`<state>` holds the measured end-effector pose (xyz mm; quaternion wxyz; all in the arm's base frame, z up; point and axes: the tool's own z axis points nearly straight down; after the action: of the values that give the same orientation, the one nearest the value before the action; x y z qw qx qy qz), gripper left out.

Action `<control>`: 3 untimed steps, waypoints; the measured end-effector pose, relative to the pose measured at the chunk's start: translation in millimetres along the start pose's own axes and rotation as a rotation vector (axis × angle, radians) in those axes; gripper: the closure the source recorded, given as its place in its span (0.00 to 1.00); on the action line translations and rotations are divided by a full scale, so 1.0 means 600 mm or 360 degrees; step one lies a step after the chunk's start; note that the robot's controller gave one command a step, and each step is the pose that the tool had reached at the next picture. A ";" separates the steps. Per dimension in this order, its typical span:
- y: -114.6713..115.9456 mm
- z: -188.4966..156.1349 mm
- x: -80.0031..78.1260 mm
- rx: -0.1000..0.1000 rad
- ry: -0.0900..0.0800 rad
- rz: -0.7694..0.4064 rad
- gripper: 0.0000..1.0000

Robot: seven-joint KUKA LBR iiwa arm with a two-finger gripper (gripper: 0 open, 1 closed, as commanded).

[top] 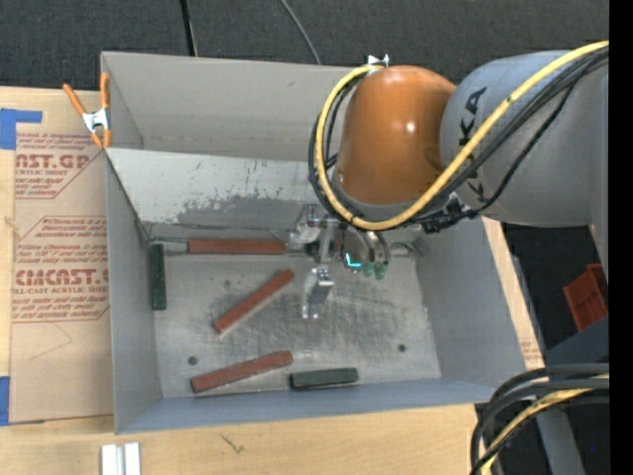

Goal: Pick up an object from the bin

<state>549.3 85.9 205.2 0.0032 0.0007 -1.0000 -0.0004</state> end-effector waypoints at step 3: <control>0.030 0.212 -0.005 -0.0005 -0.0050 -0.0154 1.00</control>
Offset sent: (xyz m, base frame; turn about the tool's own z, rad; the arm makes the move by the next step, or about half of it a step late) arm 0.0097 0.0015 -0.1340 0.0043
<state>551.8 104.3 78.3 -0.0125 0.0489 -0.9987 -0.0022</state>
